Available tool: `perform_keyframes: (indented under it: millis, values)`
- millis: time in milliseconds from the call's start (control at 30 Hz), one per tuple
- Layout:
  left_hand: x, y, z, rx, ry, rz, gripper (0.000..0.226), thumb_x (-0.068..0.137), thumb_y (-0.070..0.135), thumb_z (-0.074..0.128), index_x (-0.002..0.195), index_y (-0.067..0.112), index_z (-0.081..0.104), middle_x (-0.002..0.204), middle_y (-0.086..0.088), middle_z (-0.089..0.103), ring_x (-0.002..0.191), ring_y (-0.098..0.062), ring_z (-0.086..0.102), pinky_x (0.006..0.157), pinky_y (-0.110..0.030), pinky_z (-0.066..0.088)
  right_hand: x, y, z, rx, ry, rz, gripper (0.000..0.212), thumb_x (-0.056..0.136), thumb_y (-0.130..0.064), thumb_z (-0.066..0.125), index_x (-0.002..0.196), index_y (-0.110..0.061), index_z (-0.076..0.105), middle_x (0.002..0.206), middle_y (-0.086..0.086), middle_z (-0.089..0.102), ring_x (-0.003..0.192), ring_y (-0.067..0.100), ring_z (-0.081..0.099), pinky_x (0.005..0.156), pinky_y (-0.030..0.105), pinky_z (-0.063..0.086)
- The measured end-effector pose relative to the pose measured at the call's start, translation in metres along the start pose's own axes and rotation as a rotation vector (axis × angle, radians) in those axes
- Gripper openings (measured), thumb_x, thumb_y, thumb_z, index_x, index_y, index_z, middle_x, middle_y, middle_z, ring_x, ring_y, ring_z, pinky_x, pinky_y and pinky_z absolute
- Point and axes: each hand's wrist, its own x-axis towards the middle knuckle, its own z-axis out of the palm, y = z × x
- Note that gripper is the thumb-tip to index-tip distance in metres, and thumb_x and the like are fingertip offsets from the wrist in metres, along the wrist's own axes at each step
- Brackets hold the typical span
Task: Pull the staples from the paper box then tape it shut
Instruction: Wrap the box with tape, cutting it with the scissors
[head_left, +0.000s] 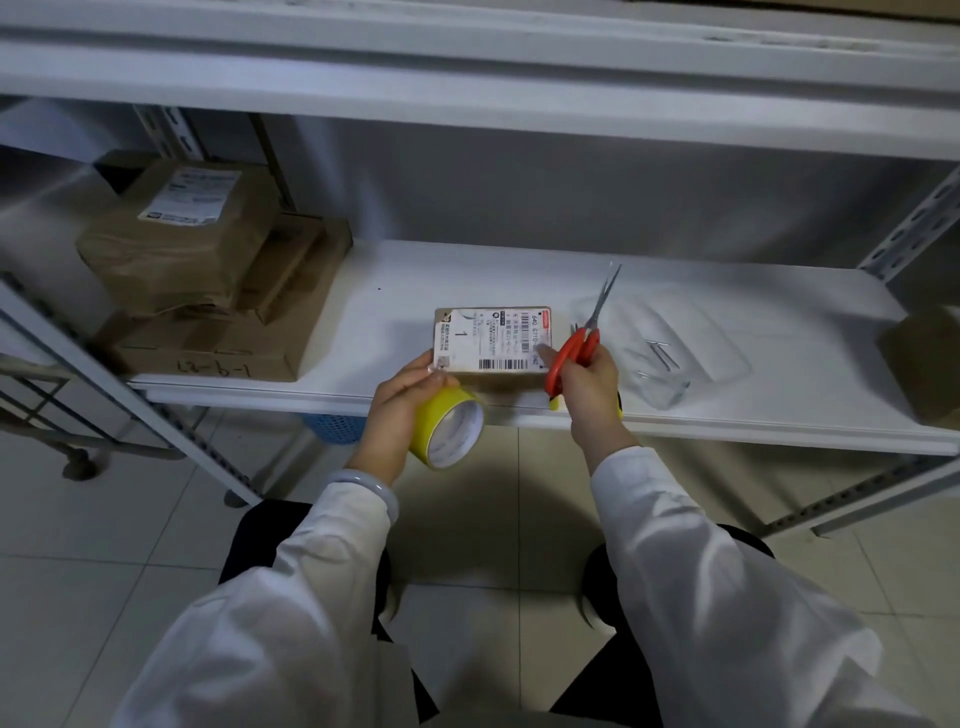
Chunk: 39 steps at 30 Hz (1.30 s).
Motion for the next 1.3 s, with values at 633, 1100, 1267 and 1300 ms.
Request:
perform_keyframes:
  millis: [633, 1100, 1267, 1300]
  values:
    - [-0.015, 0.019, 0.012, 0.025, 0.213, -0.112, 0.054, 0.085, 0.008, 0.063, 0.044, 0.044, 0.068, 0.135, 0.002, 0.051, 0.116, -0.019, 0.054, 0.098, -0.027, 0.042, -0.018, -0.020, 0.018, -0.145, -0.005, -0.265, 0.063, 0.066, -0.022, 0.084, 0.116, -0.019, 0.046, 0.095, -0.002, 0.061, 0.090, 0.012, 0.058, 0.079, 0.010, 0.044]
    - [-0.030, 0.016, 0.015, 0.232, 0.083, 0.043, 0.016, 0.089, 0.011, 0.056, 0.093, 0.026, 0.060, 0.104, -0.001, 0.061, 0.096, -0.014, 0.057, 0.082, -0.020, 0.044, -0.044, -0.032, 0.053, -0.582, -0.468, -0.311, 0.044, 0.079, -0.020, 0.074, 0.116, -0.012, 0.053, 0.090, -0.007, 0.054, 0.091, 0.016, 0.053, 0.079, 0.026, 0.044]
    - [-0.033, 0.014, 0.014, 0.187, -0.087, -0.099, 0.025, 0.079, 0.025, 0.066, 0.101, 0.034, 0.059, 0.111, -0.002, 0.061, 0.106, -0.023, 0.057, 0.091, -0.035, 0.046, -0.044, -0.035, 0.047, -0.541, -0.449, -0.347, 0.035, 0.078, -0.017, 0.075, 0.100, -0.021, 0.049, 0.088, -0.005, 0.057, 0.086, 0.015, 0.059, 0.079, 0.029, 0.052]
    - [-0.032, 0.014, 0.015, 0.176, -0.058, -0.128, 0.022, 0.083, 0.020, 0.066, 0.101, 0.029, 0.059, 0.107, -0.001, 0.061, 0.103, -0.023, 0.057, 0.089, -0.034, 0.046, -0.045, -0.035, 0.045, -0.539, -0.446, -0.372, 0.034, 0.076, -0.016, 0.076, 0.099, -0.020, 0.050, 0.083, -0.008, 0.056, 0.080, 0.011, 0.058, 0.074, 0.026, 0.051]
